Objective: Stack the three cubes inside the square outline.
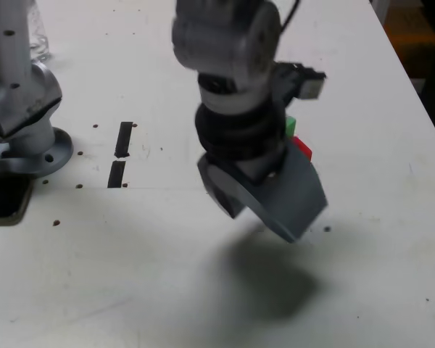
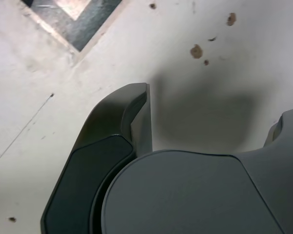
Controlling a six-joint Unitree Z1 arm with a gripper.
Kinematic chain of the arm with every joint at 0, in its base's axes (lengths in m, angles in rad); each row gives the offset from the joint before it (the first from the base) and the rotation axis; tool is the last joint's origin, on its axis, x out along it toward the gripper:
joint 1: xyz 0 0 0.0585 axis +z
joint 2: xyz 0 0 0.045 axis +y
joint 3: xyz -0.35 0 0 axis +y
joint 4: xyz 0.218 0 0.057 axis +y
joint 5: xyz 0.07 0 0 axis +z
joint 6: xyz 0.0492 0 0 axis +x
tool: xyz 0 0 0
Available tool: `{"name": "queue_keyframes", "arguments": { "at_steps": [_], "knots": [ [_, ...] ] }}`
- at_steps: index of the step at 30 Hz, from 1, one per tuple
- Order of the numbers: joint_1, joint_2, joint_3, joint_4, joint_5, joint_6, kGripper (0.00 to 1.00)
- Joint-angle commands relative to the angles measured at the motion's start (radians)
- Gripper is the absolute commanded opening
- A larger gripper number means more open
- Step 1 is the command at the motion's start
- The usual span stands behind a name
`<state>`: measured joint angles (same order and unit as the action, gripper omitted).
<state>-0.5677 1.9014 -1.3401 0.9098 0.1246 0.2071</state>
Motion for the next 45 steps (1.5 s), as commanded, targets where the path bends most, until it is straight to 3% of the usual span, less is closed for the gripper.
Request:
{"name": "queue_keyframes", "arguments": {
  "at_steps": [1,7,22,35,45],
  "knots": [
    [0.005,0.023,-0.027,-0.013,-0.002,0.010,0.93],
    [0.033,0.078,-0.074,-0.058,-0.026,0.049,0.93],
    [0.201,0.125,-0.162,-0.070,-0.046,0.176,0.93],
    [0.290,0.171,-0.174,-0.076,-0.065,0.223,0.93],
    [0.381,0.151,-0.113,-0.077,-0.081,0.258,0.93]
  ]
}}
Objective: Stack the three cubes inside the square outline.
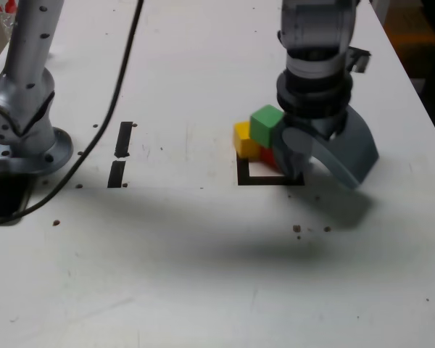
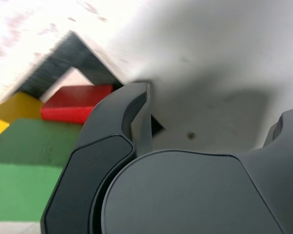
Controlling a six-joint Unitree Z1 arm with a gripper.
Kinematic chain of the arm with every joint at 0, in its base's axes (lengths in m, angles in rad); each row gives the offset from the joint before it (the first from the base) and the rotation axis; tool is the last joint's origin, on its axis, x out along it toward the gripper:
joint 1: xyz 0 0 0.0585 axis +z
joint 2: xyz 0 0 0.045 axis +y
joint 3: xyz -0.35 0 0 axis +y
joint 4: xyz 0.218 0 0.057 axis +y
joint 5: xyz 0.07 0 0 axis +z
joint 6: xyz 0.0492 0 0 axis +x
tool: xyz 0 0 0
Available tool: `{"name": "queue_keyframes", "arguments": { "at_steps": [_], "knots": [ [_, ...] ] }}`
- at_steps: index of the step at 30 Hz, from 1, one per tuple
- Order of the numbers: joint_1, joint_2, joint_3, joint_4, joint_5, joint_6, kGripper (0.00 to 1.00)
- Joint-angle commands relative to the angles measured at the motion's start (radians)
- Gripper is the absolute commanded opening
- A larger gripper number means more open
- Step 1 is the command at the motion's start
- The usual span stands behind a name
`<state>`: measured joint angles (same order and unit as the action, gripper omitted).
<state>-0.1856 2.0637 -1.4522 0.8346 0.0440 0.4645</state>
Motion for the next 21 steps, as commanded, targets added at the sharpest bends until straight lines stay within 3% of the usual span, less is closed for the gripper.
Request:
{"name": "queue_keyframes", "arguments": {
  "at_steps": [1,21],
  "knots": [
    [0.011,-0.019,0.012,-0.004,-0.001,0.003,0.93],
    [0.247,-0.146,0.218,-0.012,0.014,0.098,0.93]
  ]
}}
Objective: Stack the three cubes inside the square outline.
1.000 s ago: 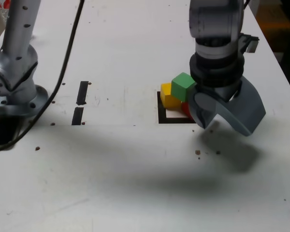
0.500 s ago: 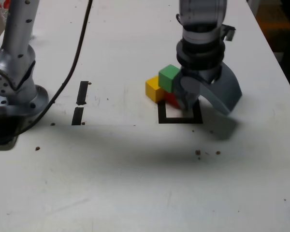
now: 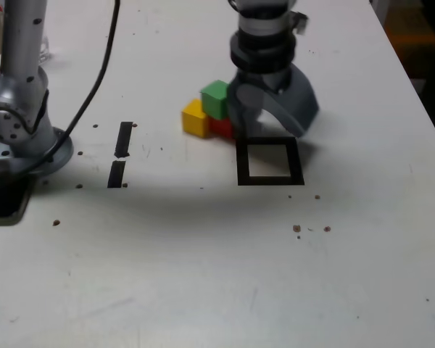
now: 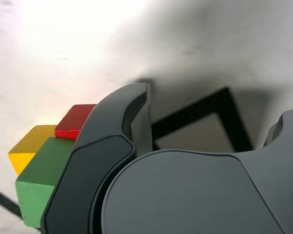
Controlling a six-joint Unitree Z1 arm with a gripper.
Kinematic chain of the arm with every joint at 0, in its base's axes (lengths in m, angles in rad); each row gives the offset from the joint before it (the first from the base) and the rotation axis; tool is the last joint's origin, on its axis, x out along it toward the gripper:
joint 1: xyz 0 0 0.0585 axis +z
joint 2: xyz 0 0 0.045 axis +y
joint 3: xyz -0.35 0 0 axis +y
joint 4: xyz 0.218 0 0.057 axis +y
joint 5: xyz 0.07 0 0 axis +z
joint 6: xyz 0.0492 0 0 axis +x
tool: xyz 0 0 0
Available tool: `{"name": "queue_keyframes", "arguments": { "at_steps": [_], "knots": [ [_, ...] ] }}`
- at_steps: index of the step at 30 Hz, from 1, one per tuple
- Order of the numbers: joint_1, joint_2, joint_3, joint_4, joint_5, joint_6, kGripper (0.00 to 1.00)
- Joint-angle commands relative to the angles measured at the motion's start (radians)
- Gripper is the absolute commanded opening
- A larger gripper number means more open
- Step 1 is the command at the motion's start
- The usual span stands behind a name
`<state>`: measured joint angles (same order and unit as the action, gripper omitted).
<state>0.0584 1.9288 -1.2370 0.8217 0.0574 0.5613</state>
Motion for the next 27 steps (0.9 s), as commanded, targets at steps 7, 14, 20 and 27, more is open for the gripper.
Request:
{"name": "queue_keyframes", "arguments": {
  "at_steps": [7,14,20,27],
  "knots": [
    [0.023,-0.025,0.026,0.005,0.001,0.011,0.93],
    [-0.030,-0.062,-0.017,-0.007,-0.063,0.069,0.93],
    [-0.096,-0.124,-0.091,0.072,-0.086,0.069,0.93],
    [-0.100,-0.176,-0.090,0.139,-0.065,0.052,0.93]
  ]
}}
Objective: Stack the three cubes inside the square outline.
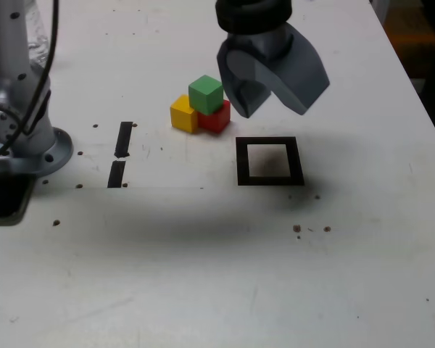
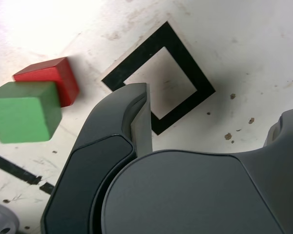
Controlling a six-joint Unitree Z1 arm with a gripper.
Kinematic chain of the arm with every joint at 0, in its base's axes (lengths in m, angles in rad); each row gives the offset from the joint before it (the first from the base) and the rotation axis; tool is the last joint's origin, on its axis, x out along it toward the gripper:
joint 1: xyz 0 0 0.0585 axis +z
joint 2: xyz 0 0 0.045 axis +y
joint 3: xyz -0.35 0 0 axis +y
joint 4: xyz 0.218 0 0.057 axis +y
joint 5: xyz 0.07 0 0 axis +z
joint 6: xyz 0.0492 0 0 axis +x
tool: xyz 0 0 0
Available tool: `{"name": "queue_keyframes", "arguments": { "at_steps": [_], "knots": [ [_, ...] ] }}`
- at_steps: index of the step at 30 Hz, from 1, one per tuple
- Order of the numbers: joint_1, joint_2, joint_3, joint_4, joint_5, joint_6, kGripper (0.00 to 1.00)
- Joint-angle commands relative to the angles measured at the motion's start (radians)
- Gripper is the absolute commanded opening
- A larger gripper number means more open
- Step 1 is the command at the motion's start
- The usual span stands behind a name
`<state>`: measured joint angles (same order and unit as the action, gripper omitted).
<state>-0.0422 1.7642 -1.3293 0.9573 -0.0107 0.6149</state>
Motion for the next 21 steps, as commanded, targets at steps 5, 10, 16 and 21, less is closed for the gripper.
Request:
{"name": "queue_keyframes", "arguments": {
  "at_steps": [5,10,16,21],
  "knots": [
    [0.015,-0.023,0.022,0.029,0.013,-0.005,0.93],
    [0.046,-0.004,0.050,0.033,0.020,-0.004,0.93],
    [0.075,0.016,0.064,0.032,0.029,-0.004,0.93],
    [0.108,0.028,0.083,0.029,0.043,-0.004,0.93]
  ]
}}
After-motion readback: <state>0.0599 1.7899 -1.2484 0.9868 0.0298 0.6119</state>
